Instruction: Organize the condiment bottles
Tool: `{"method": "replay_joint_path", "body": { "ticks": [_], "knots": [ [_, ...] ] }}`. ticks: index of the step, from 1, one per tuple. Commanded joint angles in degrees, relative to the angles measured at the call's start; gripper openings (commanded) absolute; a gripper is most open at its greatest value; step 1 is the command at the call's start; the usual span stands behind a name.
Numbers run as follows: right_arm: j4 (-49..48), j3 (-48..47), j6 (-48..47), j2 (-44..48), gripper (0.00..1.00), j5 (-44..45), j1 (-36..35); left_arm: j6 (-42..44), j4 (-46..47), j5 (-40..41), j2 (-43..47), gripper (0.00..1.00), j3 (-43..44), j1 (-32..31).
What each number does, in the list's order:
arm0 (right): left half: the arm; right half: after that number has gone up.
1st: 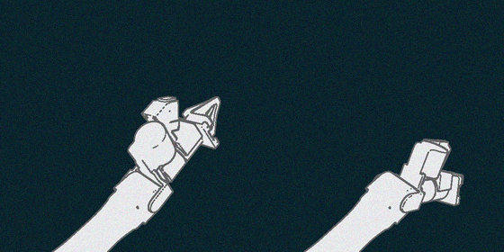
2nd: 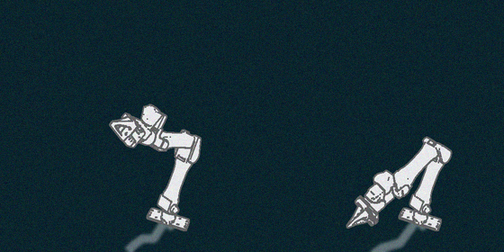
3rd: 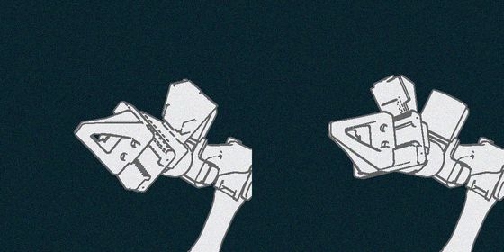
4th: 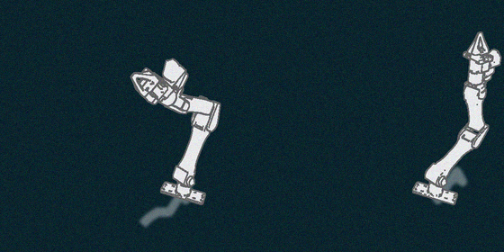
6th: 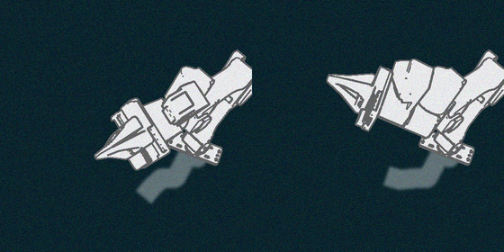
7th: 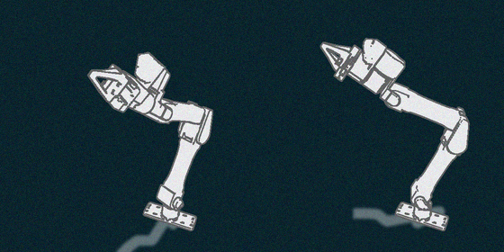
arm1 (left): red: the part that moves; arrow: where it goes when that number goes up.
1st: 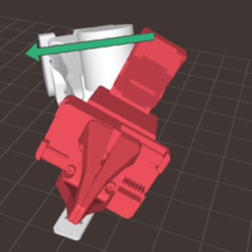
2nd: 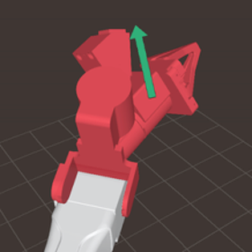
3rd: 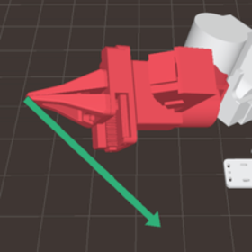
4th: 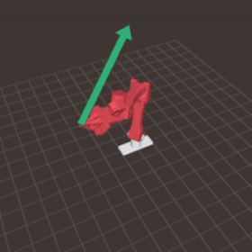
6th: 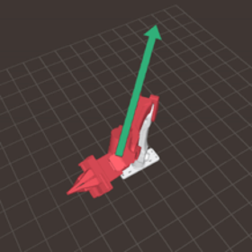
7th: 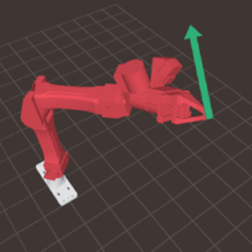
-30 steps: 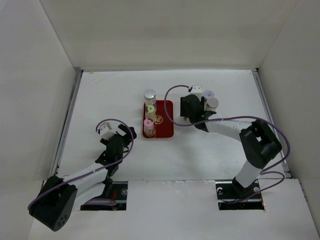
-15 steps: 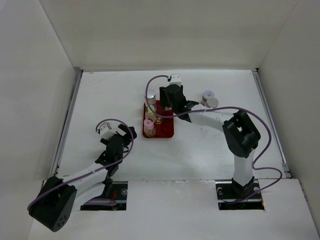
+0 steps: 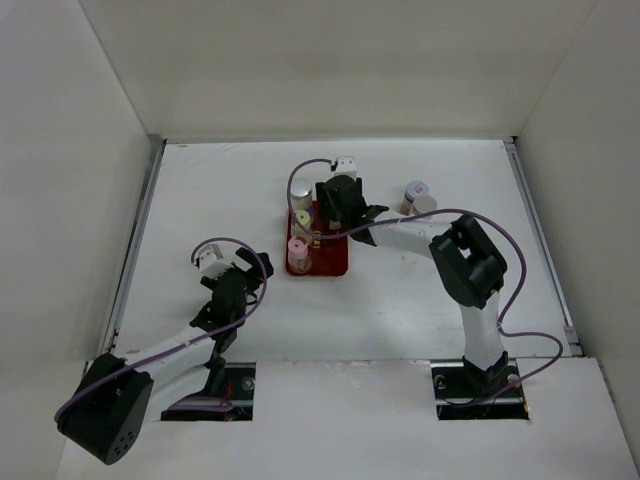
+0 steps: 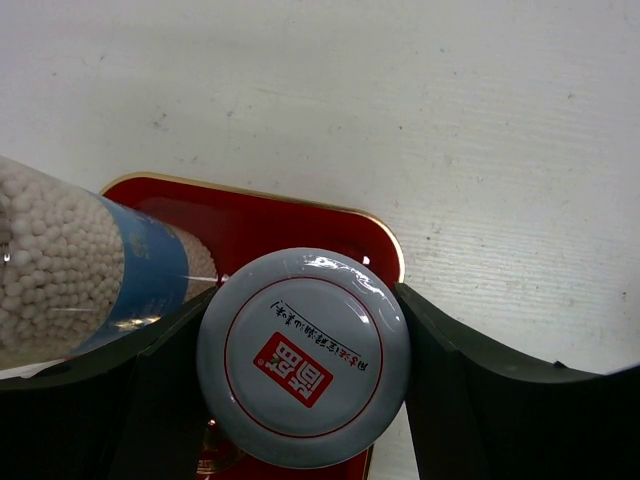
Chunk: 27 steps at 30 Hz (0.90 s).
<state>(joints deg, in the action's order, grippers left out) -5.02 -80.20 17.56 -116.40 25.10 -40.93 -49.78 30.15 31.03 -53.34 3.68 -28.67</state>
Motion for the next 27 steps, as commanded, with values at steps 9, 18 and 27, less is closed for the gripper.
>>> {"method": "replay_joint_path", "body": {
  "ticks": [9,18,27],
  "knots": [
    [-7.29,1.97,0.28,9.07,0.81,3.37,-1.21,-0.32,2.37,0.0,1.13,1.0,-0.34,-0.03],
    [-3.86,16.47,1.07,27.09,0.79,5.66,1.41,-0.32,2.37,-0.09,1.31,1.0,-0.08,-0.47],
    [8.69,11.23,-2.61,26.94,0.8,-2.68,19.86,-0.23,2.46,-0.09,0.61,1.0,0.18,-0.73]
  ]
}}
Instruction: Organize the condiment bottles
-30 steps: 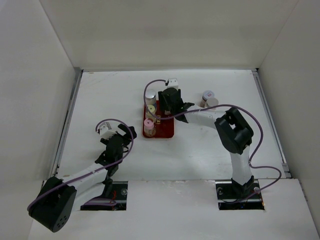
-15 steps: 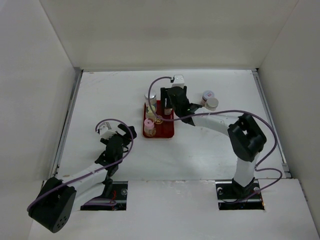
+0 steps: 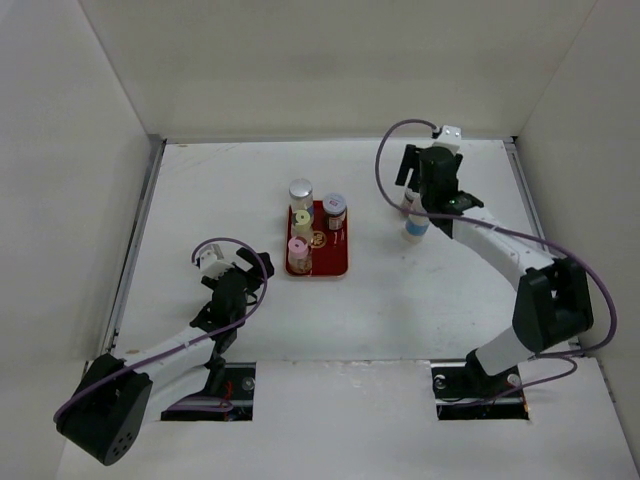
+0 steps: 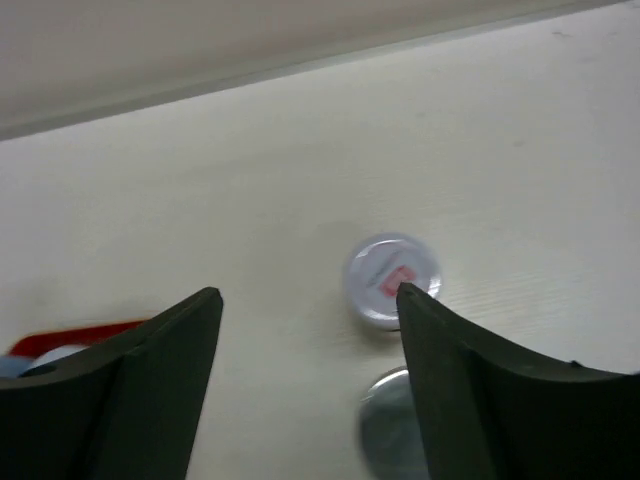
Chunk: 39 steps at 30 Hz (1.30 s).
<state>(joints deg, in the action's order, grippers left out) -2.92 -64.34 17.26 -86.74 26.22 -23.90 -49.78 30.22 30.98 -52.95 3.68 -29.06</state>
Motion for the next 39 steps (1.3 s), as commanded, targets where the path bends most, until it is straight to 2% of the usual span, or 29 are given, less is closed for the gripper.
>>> {"method": "replay_joint_path", "body": {
  "ticks": [1,5,7,15,23,28,35,39],
  "knots": [
    [8.44,-6.66,-3.1,-4.39,0.86,-4.24,3.98,-0.23,2.39,-0.04,0.3,1.0,0.01,-0.16],
    [16.7,-13.78,-5.3,-10.1,0.97,-6.09,6.36,-0.14,2.39,-0.04,0.39,1.0,0.27,-0.51],
    [19.08,-16.6,-5.83,-12.92,1.0,-6.88,7.33,-0.14,2.39,0.13,-0.14,1.0,0.27,-0.51],
    [23.22,-23.02,-6.01,-20.57,1.0,-9.17,9.09,-0.14,2.39,0.39,0.65,1.0,0.1,-1.04],
    [23.57,-23.29,-5.3,-23.03,0.97,-9.25,10.15,-0.05,2.39,0.57,0.65,1.0,0.27,-1.22],
    [23.05,-23.64,-4.86,-24.27,0.89,-10.04,10.41,-0.05,2.39,0.66,0.39,1.0,0.18,-1.22],
    [22.78,-24.96,-3.99,-24.62,0.63,-10.14,10.24,-0.05,2.39,0.57,0.65,1.0,0.18,-1.04],
    [16.04,-23.12,-2.5,-20.68,0.57,-8.65,10.24,-0.05,2.39,0.66,0.13,1.0,0.19,-1.04]
  ]
}}
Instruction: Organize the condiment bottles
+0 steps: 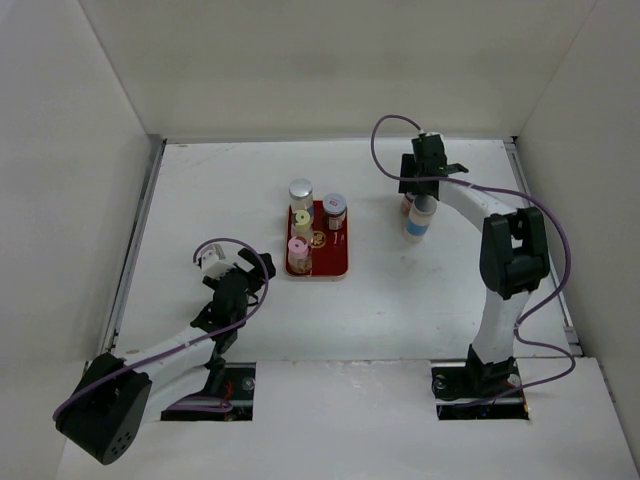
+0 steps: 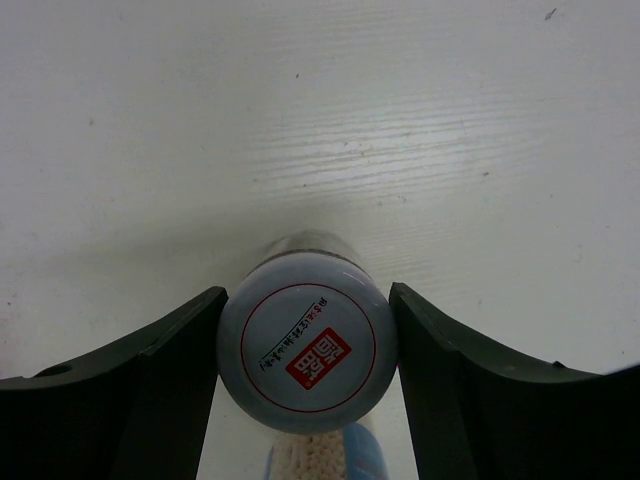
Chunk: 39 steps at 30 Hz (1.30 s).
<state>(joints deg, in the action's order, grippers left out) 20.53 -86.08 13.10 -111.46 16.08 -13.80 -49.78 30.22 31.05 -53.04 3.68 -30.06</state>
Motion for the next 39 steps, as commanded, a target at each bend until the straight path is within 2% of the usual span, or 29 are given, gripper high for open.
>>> {"method": "replay_joint_path", "body": {
  "ticks": [1,6,11,16,21,28,39],
  "knots": [
    [-8.92,-1.02,1.92,5.01,0.56,1.85,0.14,-0.05,2.39,0.59,0.47,1.0,0.18,-0.04],
    [-15.86,-1.54,1.58,9.94,0.55,3.61,-0.39,-0.05,2.39,0.59,0.56,1.0,0.1,0.05],
    [-16.58,-2.08,0.26,14.24,0.55,3.44,-3.55,-0.05,2.39,0.59,0.74,1.0,0.18,0.05],
    [-17.28,5.64,0.69,19.96,0.55,3.61,-12.15,-0.05,2.39,0.59,0.57,1.0,0.36,-0.21],
    [-18.16,11.9,2.19,21.63,0.55,4.05,-21.38,-0.05,2.74,0.5,0.65,1.0,0.1,-0.39],
    [-21.23,13.22,4.74,18.22,0.54,3.26,-30.18,-0.14,2.92,0.5,0.48,1.0,0.18,-0.39],
    [-25.02,9.53,4.21,7.41,0.56,7.56,-32.03,-0.14,3.09,0.33,0.21,1.0,-0.08,0.05]
  ]
}}
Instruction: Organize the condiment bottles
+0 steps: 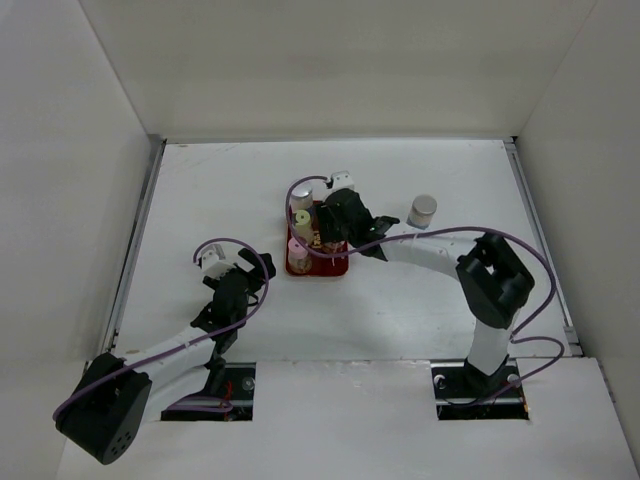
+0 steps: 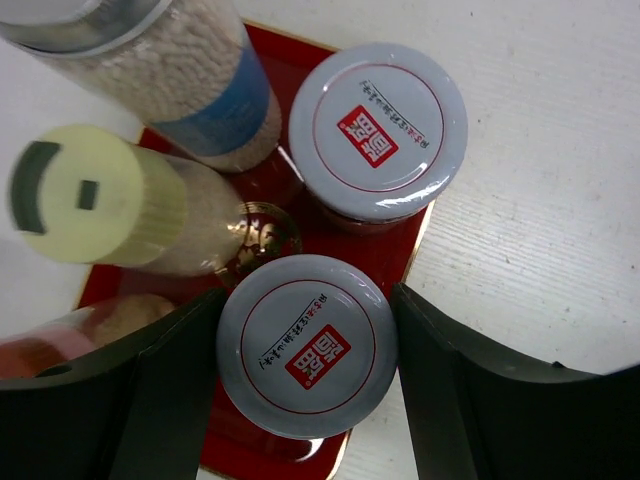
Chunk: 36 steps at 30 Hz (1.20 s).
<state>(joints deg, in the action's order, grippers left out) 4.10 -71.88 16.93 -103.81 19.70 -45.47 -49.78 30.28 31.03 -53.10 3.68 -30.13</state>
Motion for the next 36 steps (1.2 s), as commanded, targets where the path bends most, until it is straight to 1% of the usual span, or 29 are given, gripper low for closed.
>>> {"method": "replay_joint_path", "body": {
  "ticks": [1,5,10,12,16,19,21,24,27,30,31,33,36],
  "knots": [
    [-8.58,-4.76,0.39,-0.77,0.56,4.63,-0.36,-0.14,3.03,0.26,0.37,1.0,-0.08,0.12],
    [-10.07,-4.76,0.21,-2.36,0.59,6.75,-0.36,-0.14,3.38,0.26,-0.16,1.0,-0.08,0.2],
    [-10.78,-4.24,0.3,-2.89,0.73,7.89,-0.89,-0.14,3.47,0.17,-0.51,1.0,0.01,0.12],
    [-10.17,-4.41,0.12,-2.54,0.77,7.89,-0.97,-0.23,3.47,0.09,-0.25,1.0,-0.08,0.29],
    [-7.88,-3.18,0.12,1.32,0.82,7.89,-1.94,-0.23,3.55,0.0,-0.77,1.0,0.1,0.2],
    [-3.24,-2.31,0.03,5.53,0.85,7.98,-2.56,-0.23,3.64,-0.09,-0.43,1.0,0.01,0.29],
    [-0.59,0.06,0.56,9.22,0.85,8.07,-2.65,-0.23,3.64,-0.09,-0.42,1.0,0.1,0.2],
    [0.91,4.36,1.7,15.46,0.85,8.51,-2.47,-0.32,3.64,-0.09,-0.78,1.0,0.01,0.2],
    [0.65,9.2,1.88,22.75,0.88,12.45,0.77,-0.23,3.73,-0.09,-0.69,1.0,0.18,-0.23],
    [1.09,12.45,0.74,27.86,0.96,17.46,7.26,-0.23,3.82,-0.09,-1.22,1.0,0.19,-0.23],
    [1.17,13.33,0.04,28.57,1.0,18.69,9.81,-0.32,3.82,-0.09,-0.87,1.0,0.1,-0.23],
    [1.52,14.57,-0.75,28.75,1.0,19.58,14.39,-0.32,3.91,-0.09,-0.77,1.0,0.18,-0.23],
    [1.61,15.45,-0.49,27.62,1.0,17.83,18.7,-0.23,3.91,-0.09,-1.57,1.0,0.19,0.12]
  ]
}}
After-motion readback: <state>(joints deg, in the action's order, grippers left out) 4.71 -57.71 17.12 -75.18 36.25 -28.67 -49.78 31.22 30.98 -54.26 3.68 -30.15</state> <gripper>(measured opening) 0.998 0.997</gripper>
